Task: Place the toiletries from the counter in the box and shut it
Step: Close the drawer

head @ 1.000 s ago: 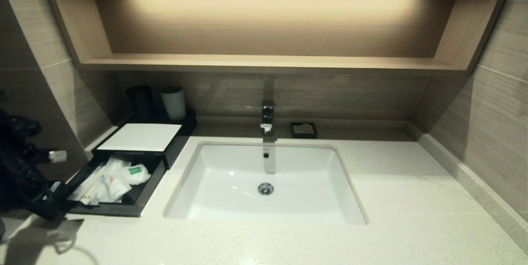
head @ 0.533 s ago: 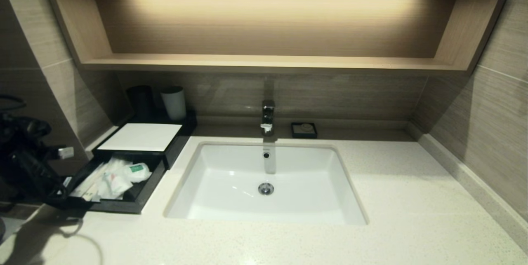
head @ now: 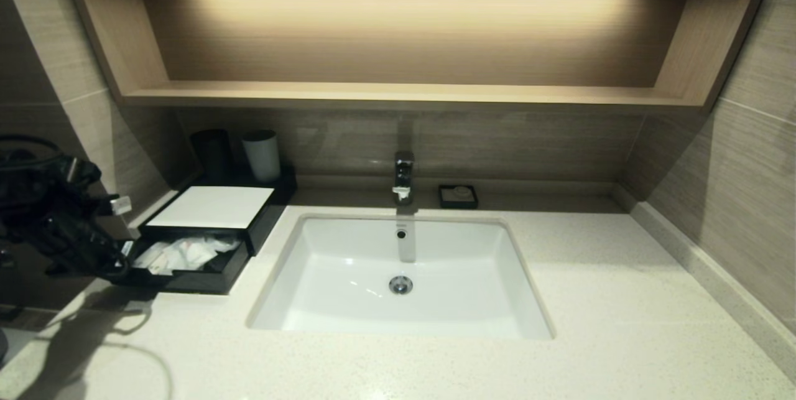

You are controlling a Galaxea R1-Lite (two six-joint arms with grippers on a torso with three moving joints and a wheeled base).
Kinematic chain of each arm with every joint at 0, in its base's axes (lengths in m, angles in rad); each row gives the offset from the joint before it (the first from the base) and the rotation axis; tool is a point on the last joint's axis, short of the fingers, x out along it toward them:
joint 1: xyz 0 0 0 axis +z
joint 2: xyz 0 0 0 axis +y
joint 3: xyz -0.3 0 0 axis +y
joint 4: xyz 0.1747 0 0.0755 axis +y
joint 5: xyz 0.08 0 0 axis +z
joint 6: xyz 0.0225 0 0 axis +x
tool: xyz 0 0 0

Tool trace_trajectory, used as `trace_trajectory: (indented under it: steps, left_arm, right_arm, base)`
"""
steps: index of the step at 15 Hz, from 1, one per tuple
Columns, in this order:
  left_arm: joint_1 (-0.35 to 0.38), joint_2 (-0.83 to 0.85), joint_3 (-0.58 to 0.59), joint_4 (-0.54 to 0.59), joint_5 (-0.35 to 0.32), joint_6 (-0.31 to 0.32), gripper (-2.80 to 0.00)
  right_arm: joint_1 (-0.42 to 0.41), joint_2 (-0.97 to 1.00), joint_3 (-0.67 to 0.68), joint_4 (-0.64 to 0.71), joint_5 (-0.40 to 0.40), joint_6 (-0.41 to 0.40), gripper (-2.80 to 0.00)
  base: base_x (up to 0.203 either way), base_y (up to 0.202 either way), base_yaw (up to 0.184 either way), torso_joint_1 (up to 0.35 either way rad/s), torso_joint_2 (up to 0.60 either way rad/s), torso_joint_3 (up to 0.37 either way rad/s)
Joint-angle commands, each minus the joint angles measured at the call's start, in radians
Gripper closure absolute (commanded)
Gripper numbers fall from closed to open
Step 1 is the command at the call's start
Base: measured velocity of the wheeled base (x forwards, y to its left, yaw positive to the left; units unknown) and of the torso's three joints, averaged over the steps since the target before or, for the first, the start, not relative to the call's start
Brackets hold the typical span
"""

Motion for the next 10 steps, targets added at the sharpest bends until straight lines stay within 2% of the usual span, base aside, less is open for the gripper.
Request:
trace_trajectory:
  steps: [1,6,10]
  left_arm:
    - [-0.003,0.017,-0.005,-0.069,0.001,-0.002,0.00]
    - [-0.003,0.065,-0.062,-0.095,0.001,-0.002,0.00]
    - [-0.011,0.120,-0.057,-0.247,0.000,-0.003,0.00]
  right_arm:
    - [0.000,0.000,0.000,0.000,0.000,0.001,0.00]
    - [0.000,0.000,0.000,0.000,0.000,0.001,0.00]
    - [0.000,0.001,0.000,0.000,0.000,0.001,0.00]
  base:
    - [0.000,0.000,0.000,0.000,0.00,0.000]
    - [0.000,0.000,0.000,0.000,0.00,0.000]
    - [0.000,0.000,0.000,0.000,0.00,0.000]
